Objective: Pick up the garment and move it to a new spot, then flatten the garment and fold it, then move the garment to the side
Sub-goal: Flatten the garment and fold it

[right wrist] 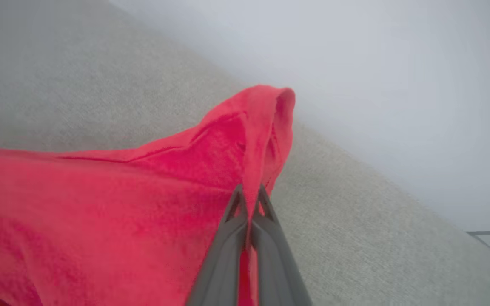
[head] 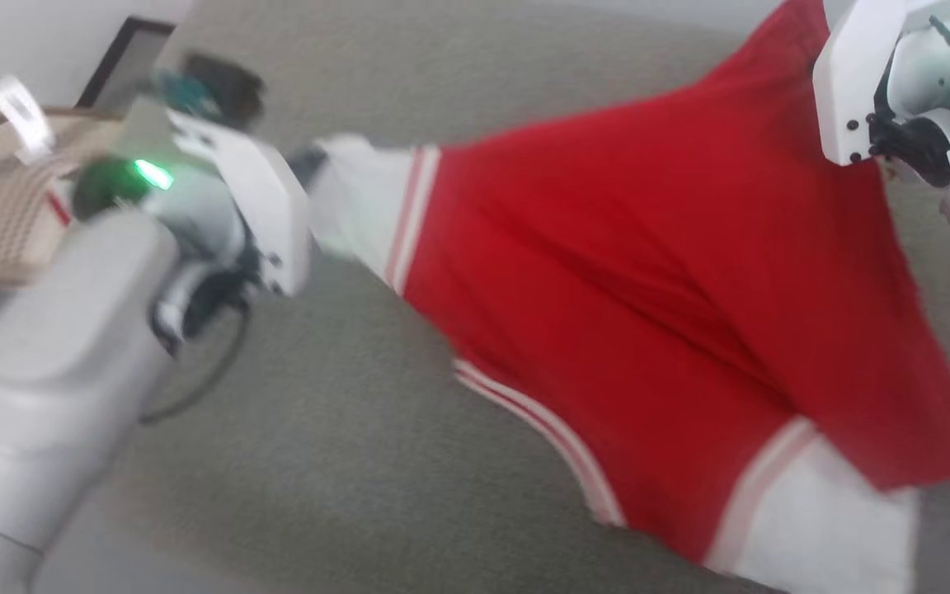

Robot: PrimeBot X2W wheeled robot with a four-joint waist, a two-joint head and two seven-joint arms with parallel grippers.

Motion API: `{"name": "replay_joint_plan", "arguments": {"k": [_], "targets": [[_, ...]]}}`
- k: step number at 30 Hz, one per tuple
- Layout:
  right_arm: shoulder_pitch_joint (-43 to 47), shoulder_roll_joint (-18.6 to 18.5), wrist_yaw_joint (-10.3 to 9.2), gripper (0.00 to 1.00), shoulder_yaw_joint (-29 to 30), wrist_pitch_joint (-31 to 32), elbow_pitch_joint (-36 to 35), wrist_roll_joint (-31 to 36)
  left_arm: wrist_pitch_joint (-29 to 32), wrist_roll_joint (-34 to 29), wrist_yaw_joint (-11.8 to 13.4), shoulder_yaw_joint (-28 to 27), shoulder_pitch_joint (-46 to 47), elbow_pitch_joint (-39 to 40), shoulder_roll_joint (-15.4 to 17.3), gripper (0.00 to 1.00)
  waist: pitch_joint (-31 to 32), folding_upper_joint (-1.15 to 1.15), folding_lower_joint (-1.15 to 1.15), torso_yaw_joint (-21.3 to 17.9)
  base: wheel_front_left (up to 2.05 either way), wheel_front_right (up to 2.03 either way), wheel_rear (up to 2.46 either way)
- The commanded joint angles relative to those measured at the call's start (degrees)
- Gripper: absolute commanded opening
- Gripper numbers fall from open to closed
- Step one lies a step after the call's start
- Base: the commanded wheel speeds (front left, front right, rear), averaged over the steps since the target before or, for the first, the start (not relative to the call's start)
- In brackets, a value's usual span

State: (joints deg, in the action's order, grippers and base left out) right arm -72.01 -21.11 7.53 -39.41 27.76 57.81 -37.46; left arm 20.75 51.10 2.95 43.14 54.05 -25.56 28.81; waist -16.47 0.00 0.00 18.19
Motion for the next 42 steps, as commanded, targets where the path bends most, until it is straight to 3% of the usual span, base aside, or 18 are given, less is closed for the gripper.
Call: {"name": "replay_joint_plan", "arguments": {"k": [1,12,23,32,42], "targets": [[-0.6,-0.7,-0.08,0.0,-0.6,-1.2,-1.3,-1.0,1.0,-0.5,0.2,-0.7,2.4,-0.4,1.3,0.0,2.6,0.0,0.0,-3.4,0.0,0.0,0.0],[-3.4,-2.7,-0.08,0.0,-1.8,-4.0,-7.7,-3.6,2.8,-2.5,-0.6,-3.3,13.4,-4.2,5.6,0.0,7.4,0.0,0.0,-10.8,0.0,0.0,0.0],[-6.1,-2.5,-0.09,0.0,0.3,-5.7,-10.1,-1.6,1.8,-5.1,-2.5,-3.1,22.3,-9.2,5.7,0.0,9.1,0.0,0.0,-15.6,0.0,0.0,0.0],[-12.0,-0.2,-0.1,0.0,5.3,-13.4,-3.7,4.5,-7.3,-9.3,-2.0,-4.0,32.4,-15.4,2.6,0.0,1.2,0.0,0.0,-16.9,0.0,0.0,0.0],[-22.4,2.9,-0.11,0.0,12.8,-32.5,7.6,16.8,-23.2,-15.2,-0.3,-4.8,46.5,-24.3,-0.6,0.0,-8.4,0.0,0.0,-16.9,0.0,0.0,0.0]]}}
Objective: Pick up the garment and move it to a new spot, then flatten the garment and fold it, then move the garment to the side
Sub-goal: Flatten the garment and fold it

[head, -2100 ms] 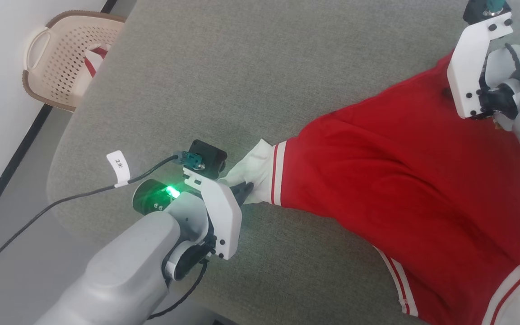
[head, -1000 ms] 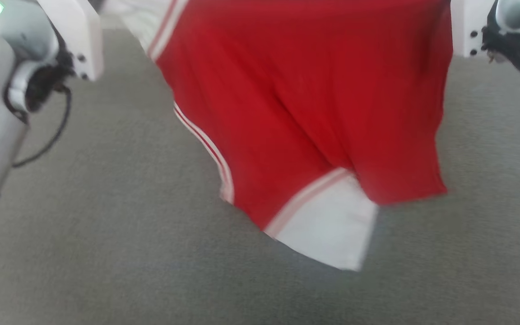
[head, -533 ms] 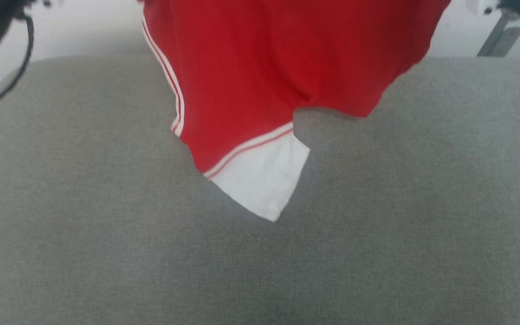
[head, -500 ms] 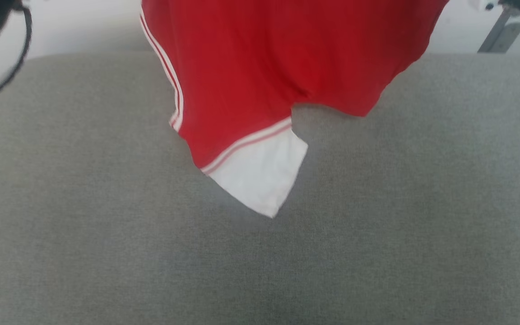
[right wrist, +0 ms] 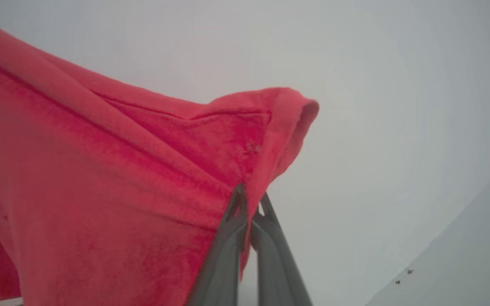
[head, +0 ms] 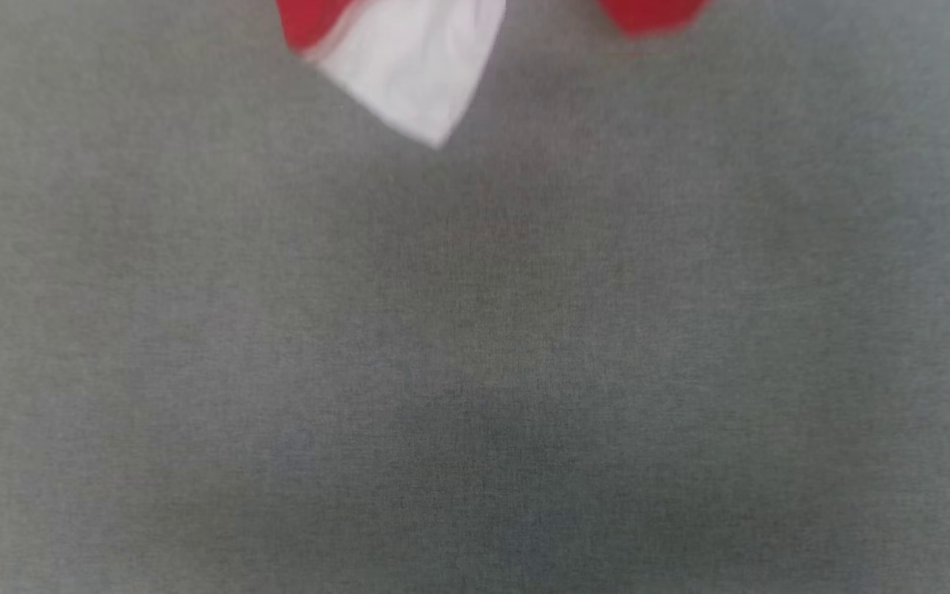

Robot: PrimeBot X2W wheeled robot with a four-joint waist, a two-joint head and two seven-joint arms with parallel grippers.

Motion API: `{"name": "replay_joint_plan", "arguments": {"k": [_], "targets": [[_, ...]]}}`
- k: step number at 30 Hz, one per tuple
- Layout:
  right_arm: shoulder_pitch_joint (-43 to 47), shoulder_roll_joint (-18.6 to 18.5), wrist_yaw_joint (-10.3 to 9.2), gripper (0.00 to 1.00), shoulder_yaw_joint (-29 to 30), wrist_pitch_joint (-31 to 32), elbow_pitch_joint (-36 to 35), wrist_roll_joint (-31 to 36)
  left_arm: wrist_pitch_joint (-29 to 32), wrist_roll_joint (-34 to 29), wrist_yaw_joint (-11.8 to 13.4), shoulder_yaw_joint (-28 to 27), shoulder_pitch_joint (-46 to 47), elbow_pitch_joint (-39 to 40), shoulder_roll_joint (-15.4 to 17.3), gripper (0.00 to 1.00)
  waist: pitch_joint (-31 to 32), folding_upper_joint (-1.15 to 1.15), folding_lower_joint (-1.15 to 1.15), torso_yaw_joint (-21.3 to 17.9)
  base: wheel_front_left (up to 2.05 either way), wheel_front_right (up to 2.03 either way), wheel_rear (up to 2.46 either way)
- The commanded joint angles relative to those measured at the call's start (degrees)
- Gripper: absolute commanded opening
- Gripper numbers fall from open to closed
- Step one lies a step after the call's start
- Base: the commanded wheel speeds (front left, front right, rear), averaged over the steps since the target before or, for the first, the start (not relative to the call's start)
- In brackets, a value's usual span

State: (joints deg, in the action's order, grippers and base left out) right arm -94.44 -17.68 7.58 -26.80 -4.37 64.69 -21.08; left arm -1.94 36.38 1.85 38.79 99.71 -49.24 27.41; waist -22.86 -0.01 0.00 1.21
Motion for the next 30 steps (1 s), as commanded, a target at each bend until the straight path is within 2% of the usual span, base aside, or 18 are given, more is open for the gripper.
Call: {"name": "replay_joint_plan", "arguments": {"k": [1,4,6,11,14,18,22,26,27,30], "targets": [[-1.0,-0.2,-0.16,0.0,1.0,-2.5,1.7,1.9,-2.1,-0.6,1.0,-0.7,2.1,-1.3,0.6,0.0,-2.7,0.01,0.0,0.2,0.0,0.0,0.0],[-3.6,0.3,-0.17,0.0,3.3,-7.2,4.8,6.1,-7.1,-1.7,1.5,-1.0,5.1,-3.7,-0.3,0.0,-4.3,0.01,0.0,0.6,0.0,0.0,0.0],[-4.0,0.7,-0.17,0.0,4.1,-8.0,5.7,7.4,-8.2,-1.8,1.3,-1.1,5.6,-4.5,-0.8,0.0,-4.6,0.01,0.0,0.8,0.0,0.0,0.0],[-2.2,2.7,-0.16,0.0,6.1,-9.2,8.0,11.7,-10.9,-1.2,-1.9,-0.1,3.8,-8.3,-3.2,0.0,-5.0,0.01,0.0,2.0,0.0,0.0,0.0],[0.4,3.1,-0.16,0.0,6.4,-7.7,8.7,12.7,-10.6,-0.1,-4.4,0.5,0.7,-10.7,-4.8,0.0,-4.4,0.01,0.0,2.8,0.0,0.0,0.0],[5.4,4.0,-0.14,0.0,6.0,-5.7,9.1,12.4,-8.9,1.5,-7.1,1.6,-4.1,-13.4,-6.2,0.0,-2.6,0.01,0.0,3.5,0.0,0.0,0.0],[10.9,4.1,-0.14,0.0,4.8,-4.7,9.2,10.9,-6.1,3.0,-8.7,3.1,-9.9,-14.4,-7.7,0.0,-0.4,0.01,0.0,4.4,0.0,0.0,0.0],[16.4,4.7,-0.14,0.0,3.5,-4.2,9.1,8.0,-1.8,5.9,-9.2,4.1,-16.1,-14.0,-8.5,0.0,2.1,0.01,0.0,5.1,0.0,0.0,0.0],[19.5,4.8,-0.13,0.0,2.7,-4.0,8.4,6.3,0.9,7.5,-9.3,5.1,-19.6,-12.6,-8.7,0.0,3.5,0.01,0.0,5.3,0.0,0.0,0.0],[24.2,4.7,-0.13,0.0,1.3,-3.0,6.7,2.8,5.5,10.6,-9.3,6.4,-25.3,-9.2,-7.7,0.0,5.5,0.01,0.0,5.6,0.0,0.0,0.0]]}}
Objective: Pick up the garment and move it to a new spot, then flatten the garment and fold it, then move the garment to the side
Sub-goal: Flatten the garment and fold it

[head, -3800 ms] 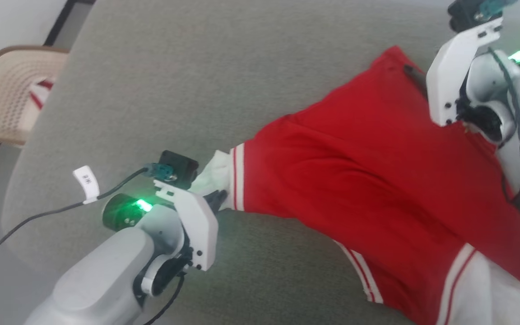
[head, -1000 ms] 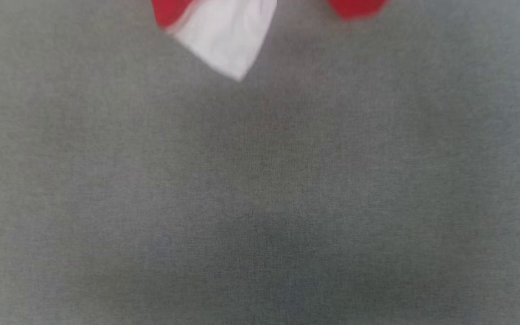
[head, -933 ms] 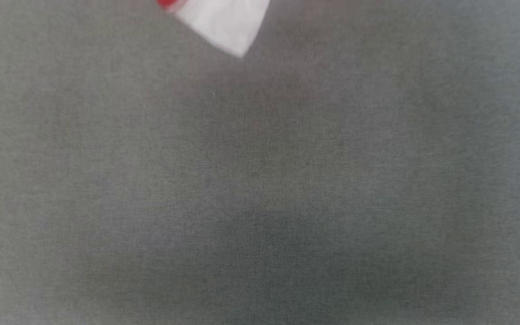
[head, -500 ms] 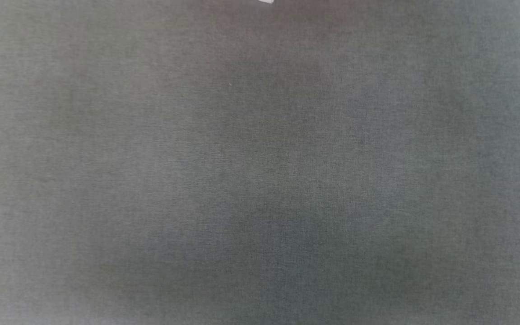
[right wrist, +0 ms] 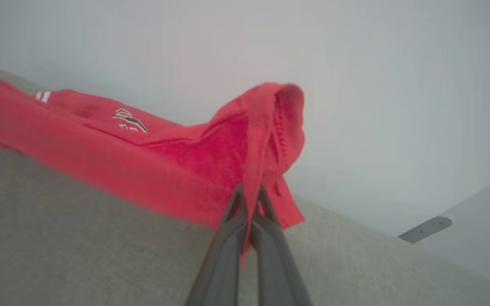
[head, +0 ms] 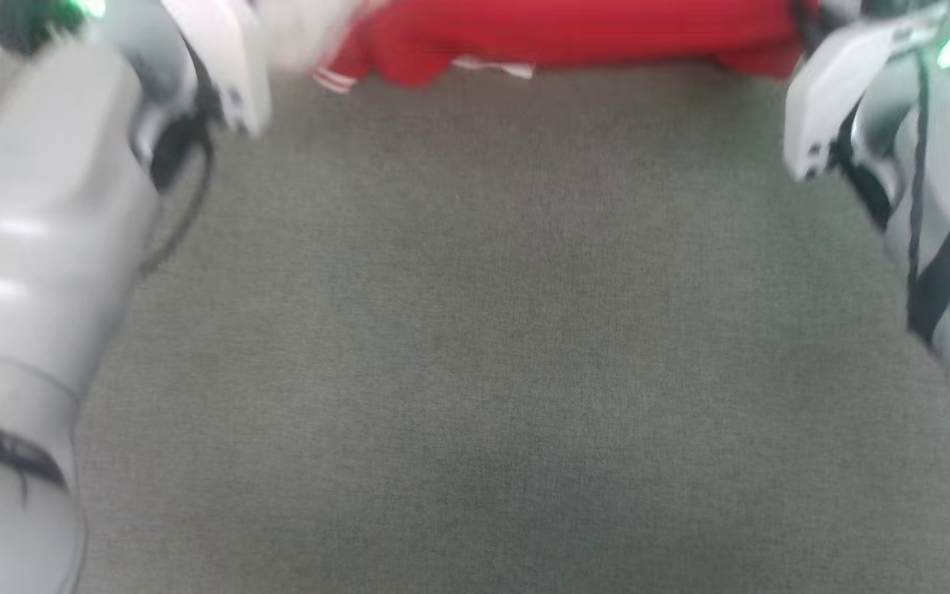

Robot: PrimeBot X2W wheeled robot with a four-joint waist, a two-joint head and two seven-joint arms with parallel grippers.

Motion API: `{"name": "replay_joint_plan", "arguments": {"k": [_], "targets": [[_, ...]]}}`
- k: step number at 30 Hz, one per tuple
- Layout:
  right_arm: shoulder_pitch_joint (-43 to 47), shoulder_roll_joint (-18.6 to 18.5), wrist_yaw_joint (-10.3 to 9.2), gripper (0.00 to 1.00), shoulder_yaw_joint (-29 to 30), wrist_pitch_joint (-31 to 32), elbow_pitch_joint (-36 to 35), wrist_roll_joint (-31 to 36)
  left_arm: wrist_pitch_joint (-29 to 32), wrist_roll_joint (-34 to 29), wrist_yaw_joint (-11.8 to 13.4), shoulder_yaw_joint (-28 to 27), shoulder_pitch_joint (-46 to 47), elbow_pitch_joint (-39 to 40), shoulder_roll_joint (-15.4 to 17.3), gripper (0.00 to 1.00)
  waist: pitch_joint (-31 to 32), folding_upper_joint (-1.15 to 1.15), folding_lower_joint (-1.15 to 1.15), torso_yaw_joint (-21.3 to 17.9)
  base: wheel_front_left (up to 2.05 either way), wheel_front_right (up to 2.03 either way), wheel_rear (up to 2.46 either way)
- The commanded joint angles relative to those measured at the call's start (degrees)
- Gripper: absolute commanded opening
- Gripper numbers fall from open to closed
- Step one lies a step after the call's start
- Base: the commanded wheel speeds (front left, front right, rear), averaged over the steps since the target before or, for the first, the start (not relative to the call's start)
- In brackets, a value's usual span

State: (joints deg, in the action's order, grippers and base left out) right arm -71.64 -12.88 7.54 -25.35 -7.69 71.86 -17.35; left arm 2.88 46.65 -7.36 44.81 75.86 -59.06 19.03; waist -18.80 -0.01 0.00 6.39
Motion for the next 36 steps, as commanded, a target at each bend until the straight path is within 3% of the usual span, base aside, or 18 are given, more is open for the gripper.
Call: {"name": "replay_joint_plan", "arguments": {"k": [1,7,11,18,19,29,36], "targets": [[2.8,-0.5,-0.1,0.0,-1.0,0.5,-1.4,-1.6,2.1,1.7,-0.1,0.6,-3.3,1.8,1.3,0.0,2.0,0.01,0.0,0.4,0.0,0.0,0.0],[13.1,-4.2,-0.1,0.0,-5.1,3.6,-9.6,-9.5,8.0,5.8,0.1,1.5,-14.2,9.3,5.1,0.0,4.9,0.01,0.0,0.6,0.0,0.0,0.0],[20.4,-8.0,-0.1,0.0,-7.5,5.7,-17.0,-14.2,11.0,7.5,2.9,1.7,-21.4,16.9,8.5,0.0,6.0,0.01,0.0,0.6,0.0,0.0,0.0],[33.3,-14.6,-0.1,0.0,-8.7,9.8,-30.8,-20.5,16.0,10.1,11.8,2.1,-35.3,36.2,15.7,0.0,7.3,0.01,0.0,0.4,0.0,0.0,0.0],[33.3,-14.6,-0.1,0.0,-8.7,9.8,-30.8,-20.5,16.0,10.1,11.8,2.1,-35.3,36.2,15.7,0.0,7.3,0.01,0.0,0.4,0.0,0.0,0.0],[50.0,-21.6,-0.1,0.0,-4.0,17.5,-50.0,-24.4,21.2,13.9,26.2,2.0,-52.2,61.4,25.7,0.0,7.2,0.01,0.0,0.2,0.0,0.0,0.0],[60.8,-24.4,-0.09,0.0,-0.1,23.0,-62.1,-24.1,23.7,15.5,32.5,2.8,-58.4,70.8,29.1,0.0,6.8,0.01,0.0,0.2,0.0,0.0,0.0]]}}
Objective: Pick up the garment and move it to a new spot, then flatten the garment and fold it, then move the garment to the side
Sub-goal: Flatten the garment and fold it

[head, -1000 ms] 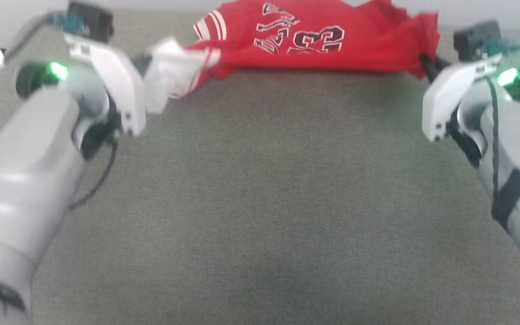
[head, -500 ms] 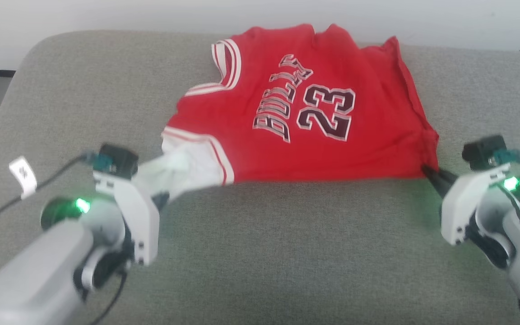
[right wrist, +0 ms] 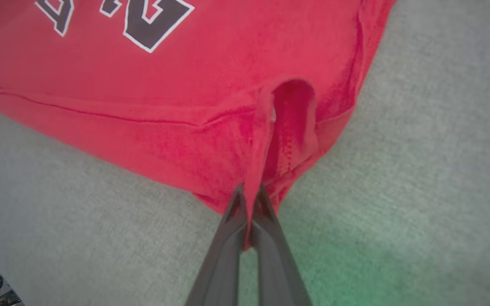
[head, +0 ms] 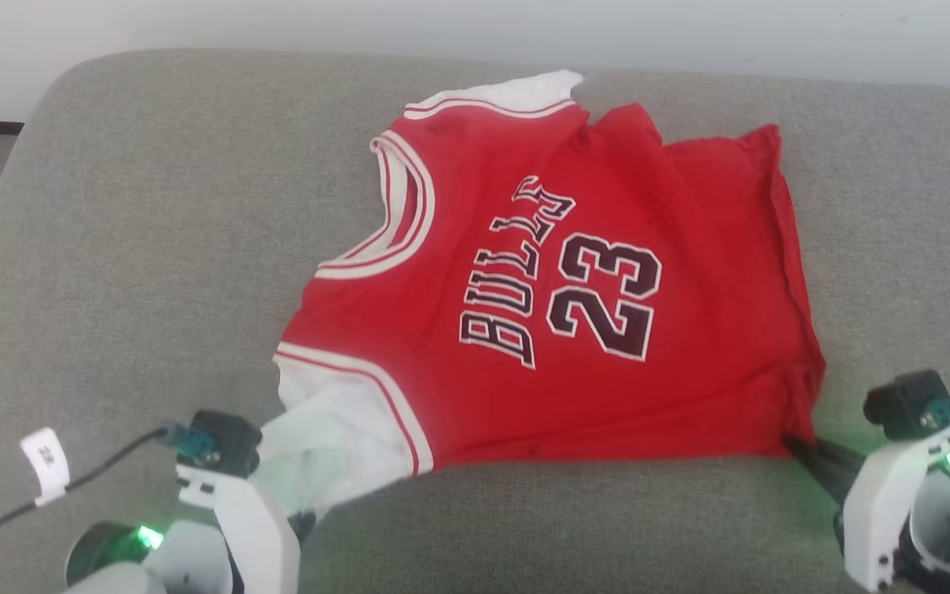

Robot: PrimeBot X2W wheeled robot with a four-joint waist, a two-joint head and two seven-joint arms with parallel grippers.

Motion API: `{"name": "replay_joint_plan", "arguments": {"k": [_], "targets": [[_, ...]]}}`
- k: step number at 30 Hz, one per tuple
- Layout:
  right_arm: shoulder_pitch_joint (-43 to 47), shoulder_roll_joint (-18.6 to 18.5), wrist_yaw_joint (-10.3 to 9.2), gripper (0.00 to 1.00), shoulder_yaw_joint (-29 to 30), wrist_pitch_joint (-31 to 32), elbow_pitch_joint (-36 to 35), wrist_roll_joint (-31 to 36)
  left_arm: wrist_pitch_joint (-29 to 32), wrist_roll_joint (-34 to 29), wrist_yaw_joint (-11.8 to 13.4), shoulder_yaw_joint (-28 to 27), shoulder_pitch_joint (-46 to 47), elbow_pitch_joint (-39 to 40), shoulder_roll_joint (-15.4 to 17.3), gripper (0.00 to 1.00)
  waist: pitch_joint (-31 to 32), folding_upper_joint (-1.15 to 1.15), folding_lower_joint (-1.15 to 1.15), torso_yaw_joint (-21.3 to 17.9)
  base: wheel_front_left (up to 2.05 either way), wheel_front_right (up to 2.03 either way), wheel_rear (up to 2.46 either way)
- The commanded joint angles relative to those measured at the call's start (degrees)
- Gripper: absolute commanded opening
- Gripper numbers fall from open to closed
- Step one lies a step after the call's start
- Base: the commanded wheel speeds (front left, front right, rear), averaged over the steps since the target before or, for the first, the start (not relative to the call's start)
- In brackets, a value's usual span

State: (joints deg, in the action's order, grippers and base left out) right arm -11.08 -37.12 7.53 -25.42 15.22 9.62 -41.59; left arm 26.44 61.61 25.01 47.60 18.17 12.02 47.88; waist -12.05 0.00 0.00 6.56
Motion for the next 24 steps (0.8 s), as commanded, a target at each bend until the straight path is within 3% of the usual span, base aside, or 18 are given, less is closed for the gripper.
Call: {"name": "replay_joint_plan", "arguments": {"k": [1,8,13,18,24], "targets": [[1.7,-0.4,-0.07,0.0,0.5,1.1,-1.3,0.2,0.6,0.6,0.6,0.4,-1.2,0.7,0.7,0.0,0.0,0.0,0.0,0.0,0.0,0.0,0.0],[9.9,-0.2,-0.07,0.0,5.0,5.0,-10.0,0.4,0.9,-1.1,3.4,0.1,-1.8,5.7,3.4,0.0,0.1,0.0,0.0,-0.5,0.0,0.0,0.0],[12.0,1.3,-0.06,0.0,9.6,6.0,-15.0,1.8,0.2,-4.3,3.9,-1.2,1.3,8.7,5.7,0.0,0.0,0.0,0.0,-1.5,0.0,0.0,0.0],[9.3,5.1,-0.05,0.0,13.9,8.3,-16.7,4.1,0.0,-8.2,1.6,-2.1,7.0,8.4,7.0,0.0,-0.4,0.0,0.0,-2.4,0.0,0.0,0.0],[1.6,9.7,-0.05,0.0,16.1,11.1,-13.7,8.2,0.3,-11.3,-4.2,-2.3,16.1,1.5,4.4,0.0,-1.6,0.0,0.0,-3.2,0.0,0.0,0.0]]}}
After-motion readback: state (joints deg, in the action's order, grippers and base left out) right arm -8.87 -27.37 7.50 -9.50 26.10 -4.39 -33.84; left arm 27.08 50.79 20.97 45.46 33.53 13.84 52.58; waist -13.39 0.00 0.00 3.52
